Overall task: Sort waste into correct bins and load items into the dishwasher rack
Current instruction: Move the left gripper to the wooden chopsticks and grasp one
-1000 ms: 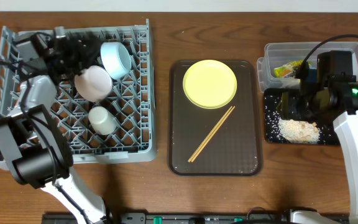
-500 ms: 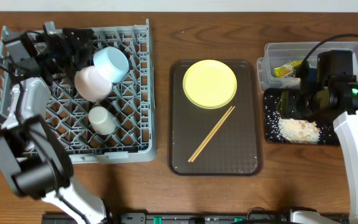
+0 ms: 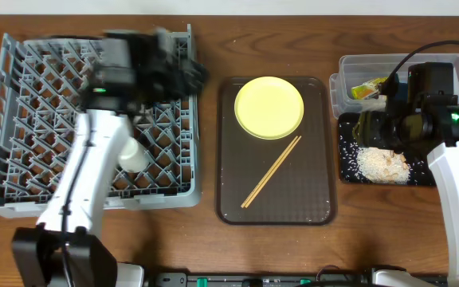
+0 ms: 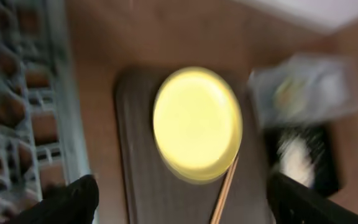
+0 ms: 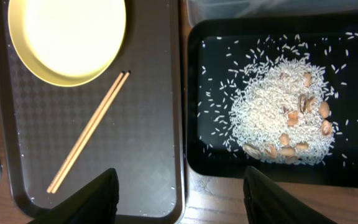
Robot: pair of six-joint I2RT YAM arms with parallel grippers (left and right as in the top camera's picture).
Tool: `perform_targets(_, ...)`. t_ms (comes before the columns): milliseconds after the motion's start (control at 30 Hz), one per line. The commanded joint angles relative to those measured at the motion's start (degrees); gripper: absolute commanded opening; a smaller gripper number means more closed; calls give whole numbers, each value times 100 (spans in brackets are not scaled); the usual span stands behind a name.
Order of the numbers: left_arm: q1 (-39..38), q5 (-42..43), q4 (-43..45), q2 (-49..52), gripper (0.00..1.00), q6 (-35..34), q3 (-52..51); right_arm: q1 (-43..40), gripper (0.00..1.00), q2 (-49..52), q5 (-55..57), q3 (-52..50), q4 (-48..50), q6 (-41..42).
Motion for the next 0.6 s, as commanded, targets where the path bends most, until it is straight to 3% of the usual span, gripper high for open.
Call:
perform_targets(0, -713, -1464, -385, -15, 92, 481, -15, -74, 63, -13, -22, 2, -20, 68)
perform_targets(267, -2221, -2269, -1539, 157, 94, 494, -114, -76, 63, -13, -20, 2, -24, 66)
perform_targets(567, -3025, -2374, -1257, 1051, 90, 496, -577, -74, 63, -13, -20, 2, -133, 66)
